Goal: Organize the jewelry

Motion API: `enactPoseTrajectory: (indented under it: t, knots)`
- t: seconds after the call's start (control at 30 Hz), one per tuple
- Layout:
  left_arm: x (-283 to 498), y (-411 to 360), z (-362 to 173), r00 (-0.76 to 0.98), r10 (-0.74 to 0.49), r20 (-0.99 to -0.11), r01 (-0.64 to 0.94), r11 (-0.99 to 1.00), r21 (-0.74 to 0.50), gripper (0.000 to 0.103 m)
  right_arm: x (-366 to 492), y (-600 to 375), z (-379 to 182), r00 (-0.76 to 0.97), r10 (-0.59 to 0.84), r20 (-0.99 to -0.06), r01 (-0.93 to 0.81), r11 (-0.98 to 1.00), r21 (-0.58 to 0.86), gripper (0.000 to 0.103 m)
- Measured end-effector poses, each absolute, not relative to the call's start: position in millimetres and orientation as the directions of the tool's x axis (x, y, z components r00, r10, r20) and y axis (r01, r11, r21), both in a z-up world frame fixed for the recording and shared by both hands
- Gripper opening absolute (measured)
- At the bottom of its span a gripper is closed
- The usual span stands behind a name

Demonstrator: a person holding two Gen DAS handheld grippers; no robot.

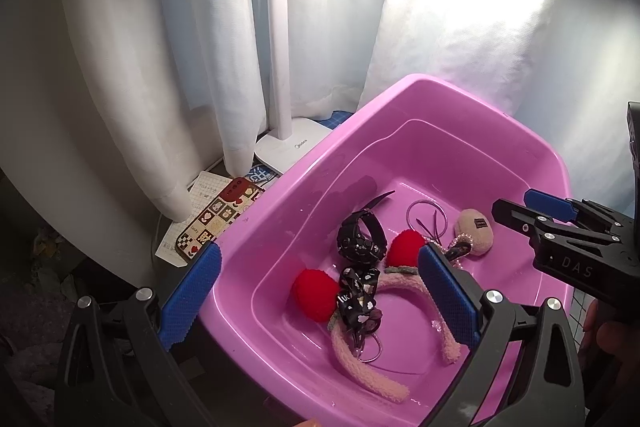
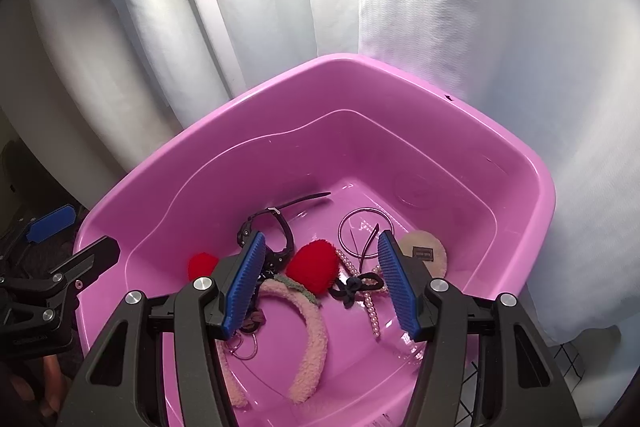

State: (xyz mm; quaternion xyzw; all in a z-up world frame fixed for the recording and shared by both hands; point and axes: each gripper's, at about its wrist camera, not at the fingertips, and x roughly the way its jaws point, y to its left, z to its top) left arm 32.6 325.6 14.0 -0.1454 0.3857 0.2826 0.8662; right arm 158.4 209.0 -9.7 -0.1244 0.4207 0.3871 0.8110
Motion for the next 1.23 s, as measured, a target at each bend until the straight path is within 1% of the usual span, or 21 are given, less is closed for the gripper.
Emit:
enactPoseTrajectory:
  t: [0.4, 0.73, 1.23]
  knots:
    - [29.5, 328.7, 12.3, 0.528, 0.390, -0.755, -0.619, 0.785, -0.027, 0.097, 155.8, 209.1, -8.8, 0.348, 0.524, -0.778, -0.734, 0.668, 0.122, 0.056]
    - [28.7, 328.5, 9.0, 0.530, 0.364, -0.766, -0.611, 0.790, -0.047, 0.097, 155.1, 210.4, -9.1, 0.344, 0.524, -0.779, -0.736, 0.666, 0.122, 0.056]
    - [26.6, 329.3, 7.0, 0.522, 0.363, -0.772, -0.627, 0.777, -0.059, 0.097, 153.9, 207.1, -9.7, 0.342, 0.526, -0.779, -0.736, 0.666, 0.126, 0.056]
